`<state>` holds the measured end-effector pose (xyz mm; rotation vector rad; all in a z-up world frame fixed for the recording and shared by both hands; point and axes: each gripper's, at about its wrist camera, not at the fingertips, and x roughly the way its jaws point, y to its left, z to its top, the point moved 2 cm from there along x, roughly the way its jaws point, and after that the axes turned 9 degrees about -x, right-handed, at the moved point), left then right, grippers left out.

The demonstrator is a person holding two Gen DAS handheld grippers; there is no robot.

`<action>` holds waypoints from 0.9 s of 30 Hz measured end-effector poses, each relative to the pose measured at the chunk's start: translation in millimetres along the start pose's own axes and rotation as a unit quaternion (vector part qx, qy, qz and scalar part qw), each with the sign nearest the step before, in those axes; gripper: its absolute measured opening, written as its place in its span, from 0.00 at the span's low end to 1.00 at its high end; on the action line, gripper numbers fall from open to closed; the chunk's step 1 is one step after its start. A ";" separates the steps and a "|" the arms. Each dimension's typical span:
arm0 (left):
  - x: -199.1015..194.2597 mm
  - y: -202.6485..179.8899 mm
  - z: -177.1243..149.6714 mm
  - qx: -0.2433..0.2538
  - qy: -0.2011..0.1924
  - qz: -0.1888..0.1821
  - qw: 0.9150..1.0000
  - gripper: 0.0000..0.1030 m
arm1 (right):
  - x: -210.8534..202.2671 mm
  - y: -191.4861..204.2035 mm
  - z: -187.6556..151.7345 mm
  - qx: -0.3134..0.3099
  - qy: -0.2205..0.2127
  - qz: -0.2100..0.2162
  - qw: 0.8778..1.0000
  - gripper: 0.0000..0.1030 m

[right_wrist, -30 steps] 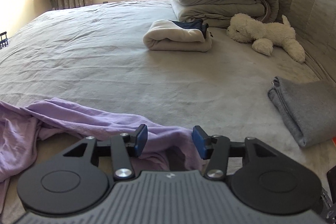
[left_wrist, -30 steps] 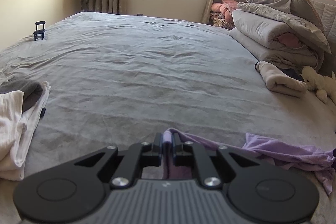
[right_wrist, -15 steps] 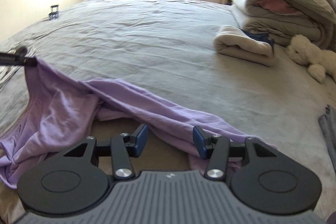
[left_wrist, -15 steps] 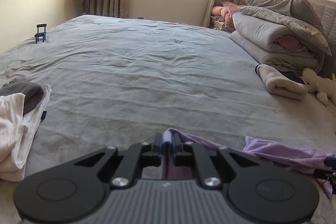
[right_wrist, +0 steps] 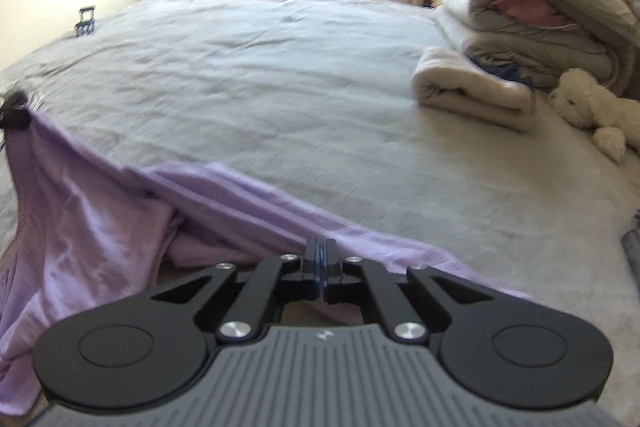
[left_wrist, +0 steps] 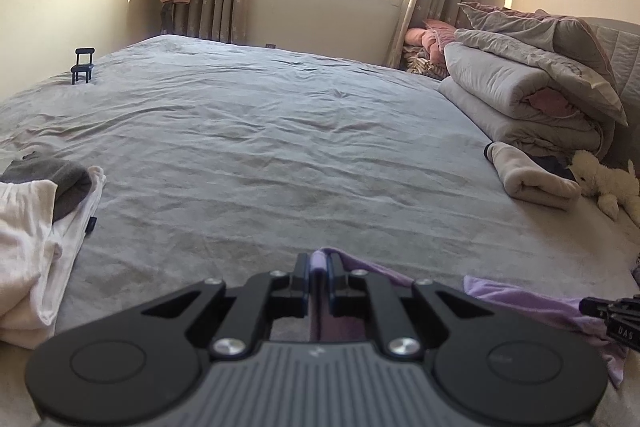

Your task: Fold clothes

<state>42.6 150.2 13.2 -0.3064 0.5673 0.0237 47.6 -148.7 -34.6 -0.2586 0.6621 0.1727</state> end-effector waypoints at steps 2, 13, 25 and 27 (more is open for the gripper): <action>-4.4 4.0 4.5 -0.008 -0.010 -0.003 1.000 0.08 | -9.7 -12.2 4.1 0.018 -0.015 -0.025 0.999 0.00; -2.0 1.3 2.2 -0.008 -0.008 -0.003 1.000 0.07 | -25.9 0.7 1.8 -0.019 -0.031 0.009 0.999 0.34; -2.1 2.9 0.5 -0.009 0.000 -0.001 1.000 0.07 | 6.8 45.1 -4.8 -0.095 -0.001 0.051 0.994 0.31; -1.9 3.4 0.4 -0.010 0.002 -0.001 1.000 0.07 | 5.6 41.6 -4.3 -0.094 -0.006 0.034 0.995 0.01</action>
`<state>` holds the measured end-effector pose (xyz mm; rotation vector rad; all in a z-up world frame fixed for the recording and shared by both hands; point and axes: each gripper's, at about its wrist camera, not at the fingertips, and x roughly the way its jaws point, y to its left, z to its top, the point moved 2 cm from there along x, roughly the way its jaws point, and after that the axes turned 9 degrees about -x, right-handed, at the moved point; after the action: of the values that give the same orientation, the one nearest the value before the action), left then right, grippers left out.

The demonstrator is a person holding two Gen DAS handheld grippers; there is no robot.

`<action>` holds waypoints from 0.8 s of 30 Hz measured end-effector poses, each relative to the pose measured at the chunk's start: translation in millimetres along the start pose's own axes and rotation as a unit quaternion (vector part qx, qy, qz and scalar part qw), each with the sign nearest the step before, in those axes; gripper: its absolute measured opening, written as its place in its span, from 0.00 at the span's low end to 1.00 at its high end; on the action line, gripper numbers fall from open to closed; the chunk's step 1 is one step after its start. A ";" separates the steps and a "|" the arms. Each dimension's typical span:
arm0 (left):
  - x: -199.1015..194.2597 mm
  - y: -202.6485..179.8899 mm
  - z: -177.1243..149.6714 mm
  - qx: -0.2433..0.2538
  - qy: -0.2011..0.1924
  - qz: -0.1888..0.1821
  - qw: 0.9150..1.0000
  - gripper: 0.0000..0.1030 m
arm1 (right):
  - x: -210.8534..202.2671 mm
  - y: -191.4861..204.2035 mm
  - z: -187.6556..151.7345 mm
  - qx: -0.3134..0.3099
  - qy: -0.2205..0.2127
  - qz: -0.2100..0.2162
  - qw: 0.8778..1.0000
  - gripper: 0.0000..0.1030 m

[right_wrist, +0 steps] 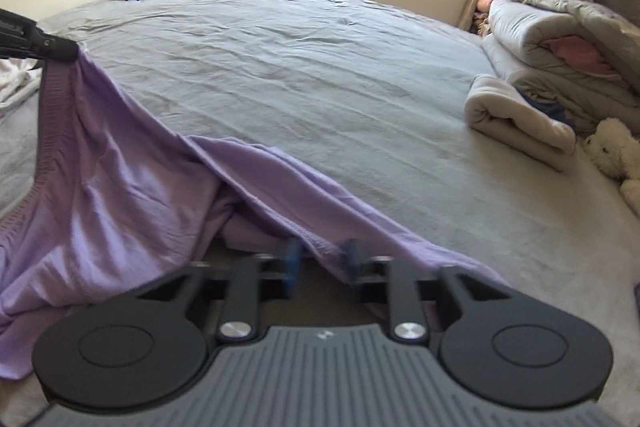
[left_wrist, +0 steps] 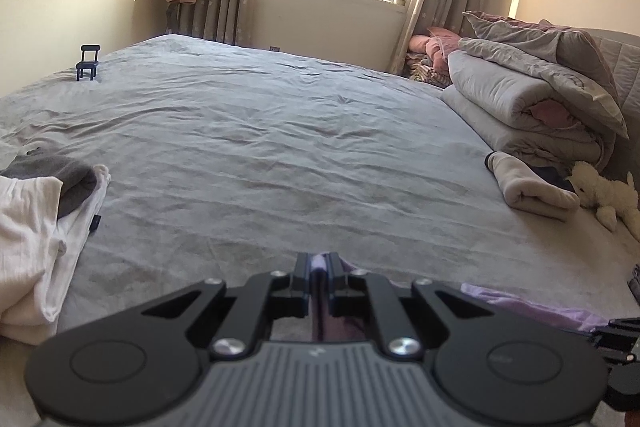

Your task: Fold clothes

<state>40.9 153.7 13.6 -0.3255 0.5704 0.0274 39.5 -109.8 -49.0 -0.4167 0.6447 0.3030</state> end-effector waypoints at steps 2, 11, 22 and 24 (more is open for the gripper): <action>-0.1 0.7 0.0 -0.001 0.001 0.001 1.000 0.07 | -10.1 -9.9 0.5 0.013 -0.010 -0.018 1.000 0.00; -7.6 1.0 4.6 -0.011 -0.007 -0.010 1.000 0.07 | -56.0 -54.5 2.7 0.071 -0.054 -0.096 0.991 0.00; -6.9 2.2 13.2 -0.013 -0.029 -0.004 0.999 0.07 | -93.4 -109.1 -23.3 0.122 -0.045 -0.193 0.973 0.00; -2.1 0.7 15.3 0.003 -0.042 0.012 0.999 0.07 | -83.6 -119.8 -30.0 0.137 -0.026 -0.194 0.971 0.00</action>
<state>47.2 159.2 26.7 -0.3109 0.4903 0.0623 7.9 -240.4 15.7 -0.2594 0.5311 -0.1472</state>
